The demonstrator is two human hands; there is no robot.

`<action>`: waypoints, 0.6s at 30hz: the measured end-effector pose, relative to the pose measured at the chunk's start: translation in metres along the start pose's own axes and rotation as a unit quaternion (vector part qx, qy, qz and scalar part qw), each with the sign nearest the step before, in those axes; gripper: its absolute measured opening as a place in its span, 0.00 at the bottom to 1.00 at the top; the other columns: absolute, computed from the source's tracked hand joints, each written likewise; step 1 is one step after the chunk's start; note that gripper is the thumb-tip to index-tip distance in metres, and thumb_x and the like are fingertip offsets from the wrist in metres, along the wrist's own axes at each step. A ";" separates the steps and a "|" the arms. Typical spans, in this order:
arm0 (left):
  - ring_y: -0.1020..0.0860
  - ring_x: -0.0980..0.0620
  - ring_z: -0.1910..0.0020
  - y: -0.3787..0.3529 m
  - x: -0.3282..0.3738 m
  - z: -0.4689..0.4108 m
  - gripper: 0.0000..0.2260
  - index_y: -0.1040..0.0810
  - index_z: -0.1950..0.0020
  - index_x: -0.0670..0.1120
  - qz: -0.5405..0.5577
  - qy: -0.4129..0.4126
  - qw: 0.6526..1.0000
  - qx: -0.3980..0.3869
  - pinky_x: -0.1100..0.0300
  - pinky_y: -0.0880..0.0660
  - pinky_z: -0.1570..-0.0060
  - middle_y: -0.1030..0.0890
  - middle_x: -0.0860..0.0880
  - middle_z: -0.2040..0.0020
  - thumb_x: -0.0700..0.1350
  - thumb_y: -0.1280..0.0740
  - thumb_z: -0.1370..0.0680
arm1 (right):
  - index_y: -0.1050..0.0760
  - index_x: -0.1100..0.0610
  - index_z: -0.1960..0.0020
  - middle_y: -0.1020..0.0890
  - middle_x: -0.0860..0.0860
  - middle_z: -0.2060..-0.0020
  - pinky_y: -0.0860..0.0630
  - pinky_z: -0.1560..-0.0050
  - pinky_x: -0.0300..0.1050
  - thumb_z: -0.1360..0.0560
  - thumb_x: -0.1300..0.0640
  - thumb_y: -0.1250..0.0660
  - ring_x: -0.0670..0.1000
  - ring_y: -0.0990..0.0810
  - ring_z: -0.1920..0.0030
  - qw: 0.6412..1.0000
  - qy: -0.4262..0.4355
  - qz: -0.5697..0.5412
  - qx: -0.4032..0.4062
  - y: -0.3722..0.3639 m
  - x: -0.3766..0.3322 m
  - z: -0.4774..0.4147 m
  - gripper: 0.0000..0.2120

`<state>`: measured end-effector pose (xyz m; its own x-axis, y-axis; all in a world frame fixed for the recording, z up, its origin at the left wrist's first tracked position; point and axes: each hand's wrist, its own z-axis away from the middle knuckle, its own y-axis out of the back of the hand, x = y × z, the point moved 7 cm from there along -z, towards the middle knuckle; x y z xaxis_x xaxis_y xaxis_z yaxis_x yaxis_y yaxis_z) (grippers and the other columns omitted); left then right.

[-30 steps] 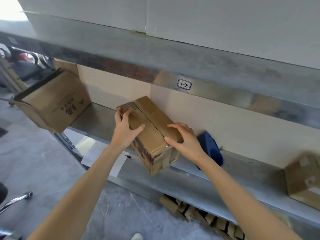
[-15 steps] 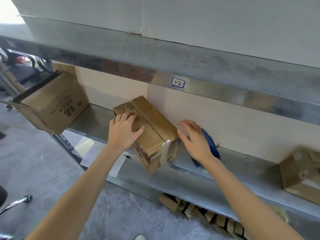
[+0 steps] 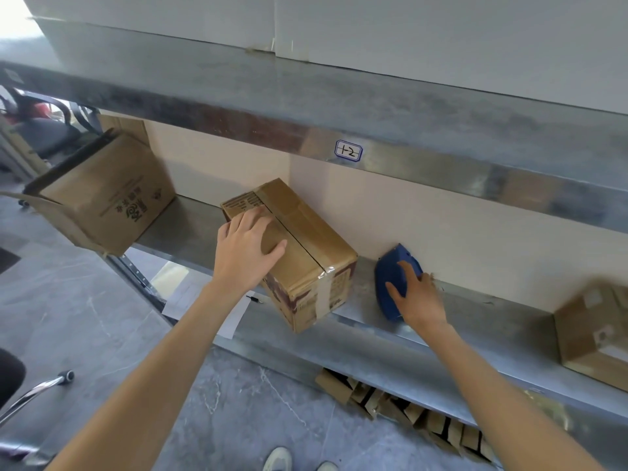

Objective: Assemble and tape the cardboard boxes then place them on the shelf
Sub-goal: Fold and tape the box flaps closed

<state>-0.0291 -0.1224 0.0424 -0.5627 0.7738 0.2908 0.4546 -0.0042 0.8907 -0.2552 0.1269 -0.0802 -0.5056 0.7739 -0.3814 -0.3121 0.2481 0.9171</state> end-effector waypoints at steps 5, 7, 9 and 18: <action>0.34 0.48 0.28 -0.001 -0.001 0.001 0.21 0.25 0.32 0.50 0.004 0.005 1.000 -0.005 0.50 0.40 0.30 0.29 0.50 0.28 0.58 0.34 0.22 | 0.54 0.46 0.21 0.20 0.58 0.64 0.27 0.72 0.49 0.19 0.52 0.38 0.55 0.24 0.70 0.996 0.027 -0.035 -0.072 -0.018 0.001 -0.003 0.33; 0.34 0.48 0.28 0.000 0.000 0.003 0.21 0.25 0.32 0.49 0.005 0.002 1.000 -0.006 0.50 0.40 0.30 0.28 0.50 0.28 0.57 0.34 0.22 | 0.51 0.46 0.23 0.21 0.61 0.65 0.27 0.72 0.50 0.18 0.53 0.39 0.57 0.24 0.72 0.994 0.025 -0.064 -0.088 -0.020 0.003 -0.007 0.30; 0.34 0.48 0.28 0.002 0.000 0.005 0.21 0.25 0.31 0.49 0.008 -0.001 1.000 -0.006 0.50 0.40 0.30 0.28 0.50 0.28 0.56 0.33 0.22 | 0.48 0.49 0.24 0.23 0.63 0.66 0.29 0.72 0.51 0.19 0.57 0.38 0.58 0.27 0.73 0.991 0.024 -0.096 -0.087 -0.019 0.003 -0.013 0.28; 0.35 0.49 0.27 0.012 -0.001 0.015 0.21 0.26 0.30 0.50 0.012 0.004 1.000 -0.008 0.50 0.42 0.29 0.30 0.51 0.27 0.56 0.35 0.21 | 0.47 0.45 0.27 0.27 0.54 0.59 0.31 0.71 0.43 0.25 0.67 0.34 0.54 0.27 0.67 0.982 -0.022 -0.143 -0.124 -0.009 0.000 -0.024 0.36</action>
<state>-0.0128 -0.1139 0.0472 -0.5583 0.7677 0.3145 0.4569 -0.0319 0.8890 -0.2716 0.1108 -0.0909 -0.3355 0.7194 -0.6082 -0.6247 0.3134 0.7152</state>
